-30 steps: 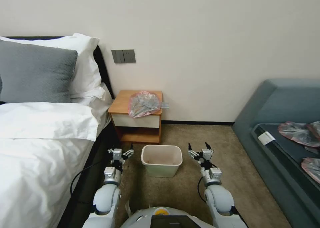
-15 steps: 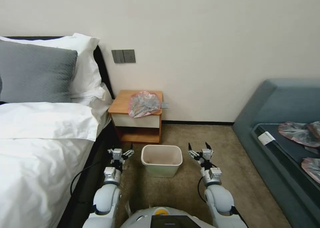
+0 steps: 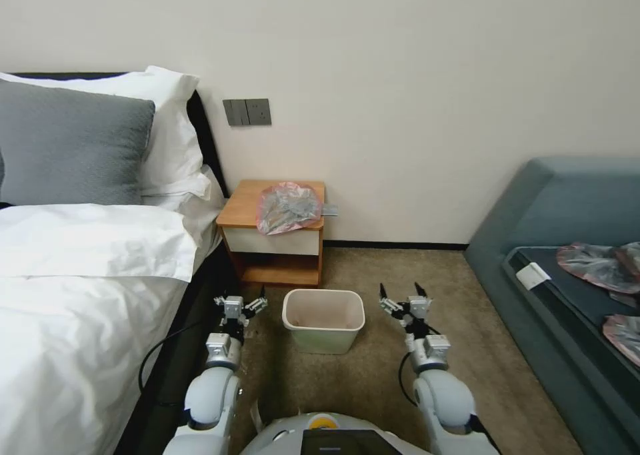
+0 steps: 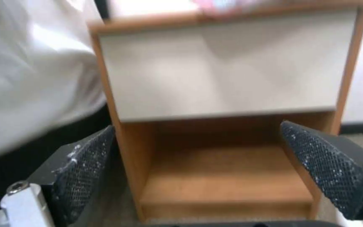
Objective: Pick up the garbage bag from the table and place it over the trash can.
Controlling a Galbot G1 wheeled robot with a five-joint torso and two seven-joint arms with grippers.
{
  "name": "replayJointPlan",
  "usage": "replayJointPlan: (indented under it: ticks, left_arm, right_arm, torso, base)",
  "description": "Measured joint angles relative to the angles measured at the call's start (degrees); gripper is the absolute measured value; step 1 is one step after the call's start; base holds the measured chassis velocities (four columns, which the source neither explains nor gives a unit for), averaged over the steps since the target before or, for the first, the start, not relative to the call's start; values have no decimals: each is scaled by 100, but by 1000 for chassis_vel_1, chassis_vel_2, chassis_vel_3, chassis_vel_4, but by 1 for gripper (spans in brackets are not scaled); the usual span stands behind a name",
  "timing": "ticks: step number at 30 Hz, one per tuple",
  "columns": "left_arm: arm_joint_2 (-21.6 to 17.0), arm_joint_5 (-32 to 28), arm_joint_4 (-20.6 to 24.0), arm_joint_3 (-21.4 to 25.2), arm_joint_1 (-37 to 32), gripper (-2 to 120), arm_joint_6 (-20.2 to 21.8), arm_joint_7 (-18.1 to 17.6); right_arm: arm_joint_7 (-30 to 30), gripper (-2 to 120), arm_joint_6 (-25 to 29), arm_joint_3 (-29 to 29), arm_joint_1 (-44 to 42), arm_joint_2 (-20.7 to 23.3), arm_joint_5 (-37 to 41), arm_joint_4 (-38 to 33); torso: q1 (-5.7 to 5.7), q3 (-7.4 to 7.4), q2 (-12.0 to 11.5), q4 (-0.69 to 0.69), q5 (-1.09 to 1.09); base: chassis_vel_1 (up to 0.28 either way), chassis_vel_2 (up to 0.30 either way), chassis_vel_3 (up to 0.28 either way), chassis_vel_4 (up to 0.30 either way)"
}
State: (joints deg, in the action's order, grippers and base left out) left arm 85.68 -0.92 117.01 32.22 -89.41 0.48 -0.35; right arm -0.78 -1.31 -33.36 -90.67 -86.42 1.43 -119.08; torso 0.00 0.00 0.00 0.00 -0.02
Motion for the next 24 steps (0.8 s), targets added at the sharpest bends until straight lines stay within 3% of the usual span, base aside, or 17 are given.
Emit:
replayJointPlan:
  ticks: [6, 9, 13, 16, 24]
  left_arm:
    - [-87, -328, 758, 241, -197, 100, 202, -127]
    - [-158, -601, 1390, 436, -358, 100, 365, -228]
    - [-201, -764, 1772, 555, -458, 100, 462, -288]
    - [-276, -1047, 2426, 762, -626, 100, 635, -395]
    - [-375, -1192, 2683, 895, -981, 100, 708, -422]
  right_arm:
    - [-168, 100, -273, -337, -328, -103, 288, -839]
    - [-306, 100, -493, -614, -597, -183, 520, -1514]
    - [-385, 100, -626, -780, -761, -232, 660, -1923]
    - [-275, 100, -853, -872, -972, -359, 603, -2441]
    - [-126, 100, -910, -827, -936, -359, 541, -2425]
  torso:
    - [0, 0, 0, 0, 2]
    - [0, 0, 0, 0, 2]
    - [0, 0, 0, 0, 2]
    - [0, -1, 0, -1, 1]
    - [0, -1, 0, 0, 2]
  base:
    - [0, 0, 0, 0]
    - [0, 0, 0, 0]
    - [0, 0, 0, 0]
    - [0, 0, 0, 0]
    - [0, 0, 0, 0]
